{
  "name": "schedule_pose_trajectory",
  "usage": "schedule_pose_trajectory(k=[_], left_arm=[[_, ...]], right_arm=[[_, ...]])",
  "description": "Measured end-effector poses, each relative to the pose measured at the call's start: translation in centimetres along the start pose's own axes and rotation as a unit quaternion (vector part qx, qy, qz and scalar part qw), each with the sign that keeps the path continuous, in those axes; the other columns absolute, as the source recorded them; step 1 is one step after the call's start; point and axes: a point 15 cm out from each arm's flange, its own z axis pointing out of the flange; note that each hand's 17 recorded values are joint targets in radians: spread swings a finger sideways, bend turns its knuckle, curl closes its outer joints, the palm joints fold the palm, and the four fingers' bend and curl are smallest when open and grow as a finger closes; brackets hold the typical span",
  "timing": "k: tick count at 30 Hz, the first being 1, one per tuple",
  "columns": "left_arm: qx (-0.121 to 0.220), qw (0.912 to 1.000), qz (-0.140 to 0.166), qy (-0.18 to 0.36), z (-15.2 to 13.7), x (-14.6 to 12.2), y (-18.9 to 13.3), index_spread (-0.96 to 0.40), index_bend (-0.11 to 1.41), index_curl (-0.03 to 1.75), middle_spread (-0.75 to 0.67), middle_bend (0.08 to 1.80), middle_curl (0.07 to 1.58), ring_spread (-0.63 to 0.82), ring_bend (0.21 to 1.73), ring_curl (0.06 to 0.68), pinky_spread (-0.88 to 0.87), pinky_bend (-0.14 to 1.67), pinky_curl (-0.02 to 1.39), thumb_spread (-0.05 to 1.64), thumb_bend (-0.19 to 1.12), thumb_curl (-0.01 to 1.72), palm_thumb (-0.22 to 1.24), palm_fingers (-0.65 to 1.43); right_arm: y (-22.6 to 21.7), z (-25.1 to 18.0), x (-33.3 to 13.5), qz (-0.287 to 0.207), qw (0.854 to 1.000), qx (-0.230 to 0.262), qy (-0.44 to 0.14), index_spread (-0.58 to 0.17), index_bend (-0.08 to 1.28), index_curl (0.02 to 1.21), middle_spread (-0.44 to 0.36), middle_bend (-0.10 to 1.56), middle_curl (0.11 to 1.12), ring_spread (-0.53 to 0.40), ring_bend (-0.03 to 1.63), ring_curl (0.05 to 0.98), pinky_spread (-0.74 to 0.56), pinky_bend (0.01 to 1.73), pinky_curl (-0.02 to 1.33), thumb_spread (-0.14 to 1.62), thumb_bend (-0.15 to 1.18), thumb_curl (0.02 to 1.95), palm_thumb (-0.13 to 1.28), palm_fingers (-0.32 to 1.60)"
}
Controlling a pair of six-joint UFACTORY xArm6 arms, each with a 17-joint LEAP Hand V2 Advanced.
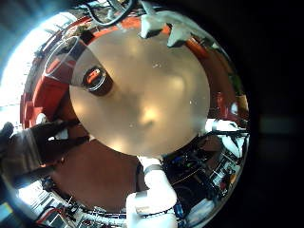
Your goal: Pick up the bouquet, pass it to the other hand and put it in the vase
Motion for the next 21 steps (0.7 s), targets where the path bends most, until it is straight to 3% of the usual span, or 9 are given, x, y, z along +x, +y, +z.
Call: schedule_pose_trajectory(k=[6,13,17,21], left_arm=[[0.024,0.9989,-0.014,0.038,-0.7,0.0,0.0,0.03,0.18,0.35,0.33,0.19,0.33,0.52,0.49,0.204,0.48,0.20,0.32,1.13,-0.02,0.33,0.43,0.22],[0.065,0.9919,-0.019,0.107,-1.7,1.0,-1.3,0.05,0.18,0.35,0.30,0.20,0.34,0.49,0.50,0.201,0.46,0.20,0.32,1.14,-0.03,0.33,0.40,0.27],[0.117,0.9765,-0.011,0.181,-3.5,2.3,-2.6,0.06,0.17,0.35,0.29,0.20,0.35,0.48,0.51,0.200,0.45,0.20,0.32,1.13,-0.03,0.32,0.35,0.28],[0.185,0.9498,0.000,0.252,-6.0,2.6,-3.6,0.07,0.17,0.35,0.28,0.20,0.36,0.47,0.52,0.198,0.43,0.20,0.32,1.12,-0.03,0.31,0.31,0.29]], right_arm=[[0.3,-4.6,-4.6,-0.001,0.991,0.047,-0.127,-0.249,1.16,0.94,-0.156,1.34,0.90,-0.200,1.45,0.723,-0.18,1.32,0.81,0.86,0.04,1.04,1.18,1.11],[2.3,-8.9,-7.9,-0.006,0.961,0.057,-0.270,-0.240,1.17,0.93,-0.151,1.34,0.89,-0.196,1.46,0.725,-0.19,1.29,0.84,0.85,0.03,1.11,1.17,1.12],[4.0,-9.8,-10.5,-0.017,0.931,0.036,-0.363,-0.236,1.17,0.93,-0.149,1.34,0.89,-0.195,1.46,0.726,-0.19,1.28,0.86,0.85,0.03,1.14,1.16,1.12],[6.3,-9.7,-12.4,-0.024,0.899,-0.003,-0.437,-0.233,1.17,0.92,-0.149,1.35,0.89,-0.195,1.46,0.727,-0.19,1.27,0.87,0.84,0.02,1.18,1.16,1.12]])
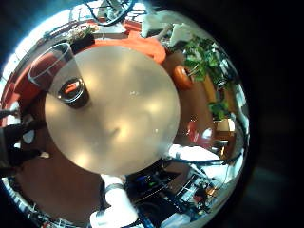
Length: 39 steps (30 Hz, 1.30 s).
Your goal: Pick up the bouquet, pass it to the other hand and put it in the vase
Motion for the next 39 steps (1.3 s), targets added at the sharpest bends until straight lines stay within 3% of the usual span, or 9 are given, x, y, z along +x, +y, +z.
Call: schedule_pose_trajectory(k=[4,8,17,25,31,35,39], left_arm=[[0.056,0.9945,0.016,0.087,-1.2,2.2,-1.7,0.09,0.16,0.34,0.28,0.20,0.36,0.46,0.53,0.199,0.43,0.21,0.33,1.10,-0.03,0.31,0.28,0.29],[0.095,0.9804,0.029,0.170,-2.5,4.2,-3.0,0.11,0.15,0.33,0.28,0.20,0.37,0.46,0.55,0.201,0.42,0.23,0.34,1.06,-0.03,0.31,0.25,0.27],[0.122,0.9470,0.049,0.293,-5.1,6.5,-3.8,0.16,0.14,0.30,0.33,0.20,0.36,0.48,0.60,0.208,0.42,0.30,0.35,1.00,-0.03,0.32,0.24,0.21],[0.081,0.9289,0.077,0.353,-4.9,9.1,-3.3,0.18,0.14,0.28,0.36,0.25,0.38,0.49,0.64,0.207,0.45,0.33,0.35,0.95,-0.03,0.33,0.27,0.19],[0.056,0.9193,0.080,0.381,-3.9,10.2,-3.7,0.16,0.16,0.27,0.20,0.49,0.45,0.43,0.64,0.190,0.40,0.30,0.34,0.93,-0.02,0.34,0.31,0.35],[0.042,0.9156,0.080,0.392,-3.3,10.8,-3.7,0.08,0.17,0.28,0.03,0.66,0.55,0.20,0.71,0.208,0.23,0.34,0.35,0.92,-0.02,0.34,0.33,0.55],[0.019,0.9131,0.077,0.400,-2.2,11.6,-3.5,-0.05,0.19,0.28,-0.15,0.77,0.61,-0.16,0.91,0.258,-0.15,0.61,0.41,0.92,-0.01,0.35,0.38,0.99]], right_arm=[[2.4,2.2,-1.1,0.008,0.996,-0.047,-0.081,-0.231,1.18,0.92,-0.148,1.35,0.88,-0.195,1.46,0.727,-0.19,1.27,0.89,0.84,0.02,1.21,1.16,1.12],[4.9,5.1,-1.8,0.008,0.986,-0.105,-0.131,-0.230,1.18,0.92,-0.147,1.35,0.88,-0.195,1.46,0.727,-0.20,1.26,0.91,0.84,0.02,1.24,1.15,1.12],[9.4,10.3,-3.0,0.009,0.961,-0.215,-0.172,-0.228,1.18,0.91,-0.145,1.35,0.88,-0.195,1.46,0.727,-0.20,1.24,0.93,0.84,0.01,1.28,1.15,1.12],[12.0,13.6,-3.2,0.010,0.945,-0.281,-0.167,-0.227,1.19,0.91,-0.144,1.36,0.87,-0.195,1.46,0.727,-0.20,1.22,0.96,0.84,0.00,1.32,1.15,1.12],[13.2,15.6,-2.5,0.017,0.936,-0.315,-0.155,-0.227,1.19,0.91,-0.144,1.36,0.87,-0.196,1.46,0.729,-0.20,1.22,0.98,0.84,0.00,1.34,1.15,1.11],[13.2,16.3,-0.8,0.025,0.939,-0.318,-0.127,-0.227,1.19,0.91,-0.145,1.36,0.87,-0.197,1.46,0.730,-0.20,1.21,0.99,0.85,0.00,1.35,1.15,1.11],[12.4,16.7,1.2,0.035,0.942,-0.314,-0.110,-0.227,1.19,0.91,-0.145,1.36,0.87,-0.197,1.46,0.732,-0.19,1.21,1.00,0.85,0.00,1.36,1.15,1.12]])
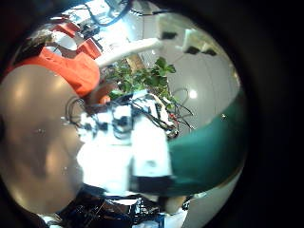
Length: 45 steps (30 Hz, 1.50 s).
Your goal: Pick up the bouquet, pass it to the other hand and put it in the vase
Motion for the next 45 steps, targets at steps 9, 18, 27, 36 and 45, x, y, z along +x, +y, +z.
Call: schedule_pose_trajectory(k=[9,18,27,36,45], left_arm=[[0.019,0.9996,-0.005,0.019,-0.4,0.2,-1.0,-0.40,0.64,0.50,-0.39,1.03,0.80,-0.42,1.31,0.464,-0.48,1.13,0.65,0.96,0.16,0.50,0.89,1.27],[0.052,0.9983,0.025,0.001,-1.2,1.4,-1.9,-0.56,0.85,0.72,-0.45,1.18,0.87,-0.41,1.47,0.533,-0.53,1.25,0.75,1.02,0.19,0.63,1.01,1.12],[0.142,0.9825,0.098,-0.070,-6.5,5.9,-4.0,-0.62,0.84,0.88,-0.46,1.23,0.89,-0.40,1.52,0.544,-0.55,1.26,0.82,1.05,0.17,0.71,1.02,1.07],[0.229,0.9510,0.127,-0.165,-11.8,7.8,-4.8,-0.66,0.77,1.01,-0.46,1.24,0.89,-0.39,1.53,0.539,-0.56,1.24,0.86,1.07,0.14,0.77,1.03,1.07],[0.270,0.9279,0.103,-0.235,-16.7,5.0,-4.8,-0.69,0.71,1.12,-0.46,1.24,0.89,-0.39,1.53,0.534,-0.58,1.21,0.90,1.08,0.12,0.81,1.03,1.08]], right_arm=[[-1.2,-1.0,1.5,0.009,1.000,0.026,0.012,-0.227,1.19,0.91,-0.146,1.36,0.87,-0.202,1.45,0.738,-0.19,1.21,1.02,0.86,-0.01,1.37,1.12,1.10],[-1.3,-5.8,4.7,0.047,0.993,0.106,-0.005,-0.285,0.84,0.85,-0.166,1.14,0.80,-0.218,1.32,0.668,-0.32,1.14,0.91,0.97,-0.04,1.06,0.83,0.72],[-1.1,-6.9,5.5,0.042,0.991,0.124,-0.010,-0.350,0.53,0.68,-0.115,0.78,0.64,-0.149,1.06,0.534,-0.11,0.90,0.78,1.02,-0.03,0.83,0.79,0.02],[-1.8,-8.0,7.6,0.054,0.989,0.140,-0.014,-0.345,0.42,0.53,-0.044,0.56,0.49,0.010,0.78,0.389,0.32,0.69,0.60,1.01,-0.02,0.70,0.78,-0.01],[-3.2,-7.6,9.3,0.063,0.988,0.144,-0.008,-0.351,0.29,0.44,0.002,0.39,0.40,0.080,0.63,0.312,0.41,0.58,0.49,1.01,-0.03,0.62,0.77,0.02]])
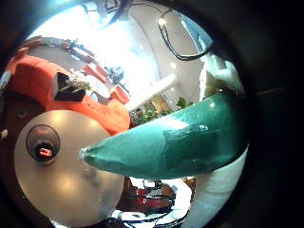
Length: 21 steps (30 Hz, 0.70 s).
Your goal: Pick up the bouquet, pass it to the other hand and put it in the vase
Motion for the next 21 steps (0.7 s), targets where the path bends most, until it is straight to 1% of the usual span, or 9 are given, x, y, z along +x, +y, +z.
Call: schedule_pose_trajectory(k=[4,5,8,12,18,21], left_arm=[[0.010,0.9997,-0.014,-0.019,-0.7,-2.4,-0.6,-0.71,0.68,1.16,-0.46,1.24,0.89,-0.39,1.52,0.532,-0.58,1.20,0.92,1.09,0.10,0.83,1.04,1.08],[0.012,0.9994,-0.019,-0.025,-0.9,-3.4,-0.8,-0.71,0.68,1.17,-0.46,1.24,0.89,-0.39,1.52,0.532,-0.58,1.20,0.92,1.09,0.10,0.83,1.04,1.08],[0.015,0.9989,-0.023,-0.038,-1.3,-4.9,-1.0,-0.71,0.66,1.19,-0.46,1.24,0.89,-0.39,1.52,0.530,-0.59,1.19,0.93,1.09,0.09,0.85,1.04,1.08],[0.027,0.9976,-0.028,-0.057,-2.0,-6.8,-1.7,-0.72,0.64,1.22,-0.46,1.24,0.88,-0.39,1.52,0.530,-0.60,1.18,0.94,1.09,0.08,0.86,1.05,1.09],[0.028,0.9966,-0.034,-0.070,-2.3,-8.8,-2.1,-0.73,0.62,1.26,-0.46,1.23,0.88,-0.38,1.52,0.529,-0.60,1.17,0.96,1.09,0.07,0.87,1.05,1.09],[0.024,0.9967,-0.037,-0.068,-2.0,-9.4,-2.2,-0.74,0.61,1.27,-0.46,1.23,0.88,-0.38,1.52,0.529,-0.61,1.16,0.96,1.09,0.06,0.88,1.06,1.09]], right_arm=[[-0.2,0.2,0.2,-0.003,1.000,-0.001,0.002,-0.353,0.26,0.42,0.007,0.35,0.38,0.088,0.59,0.293,0.41,0.55,0.46,1.00,-0.02,0.61,0.76,0.05],[-0.3,0.4,0.4,-0.002,1.000,-0.003,0.000,-0.353,0.24,0.42,0.009,0.33,0.38,0.097,0.57,0.286,0.42,0.54,0.45,1.00,-0.03,0.60,0.76,0.07],[-0.2,0.5,0.7,-0.001,1.000,-0.005,-0.002,-0.354,0.22,0.41,0.011,0.30,0.36,0.105,0.53,0.273,0.42,0.51,0.43,1.00,-0.02,0.59,0.76,0.09],[-0.1,0.6,0.8,-0.002,1.000,-0.005,-0.003,-0.355,0.19,0.39,0.012,0.27,0.35,0.110,0.50,0.261,0.42,0.48,0.40,1.00,-0.02,0.58,0.77,0.13],[-0.2,0.6,0.7,-0.004,1.000,-0.005,-0.003,-0.350,0.18,0.38,0.012,0.24,0.35,0.114,0.46,0.250,0.43,0.45,0.37,1.00,-0.02,0.56,0.78,0.17],[-0.1,0.6,0.7,-0.004,1.000,-0.006,-0.002,-0.347,0.18,0.37,0.012,0.23,0.35,0.115,0.45,0.245,0.43,0.44,0.36,1.01,-0.02,0.56,0.78,0.18]])
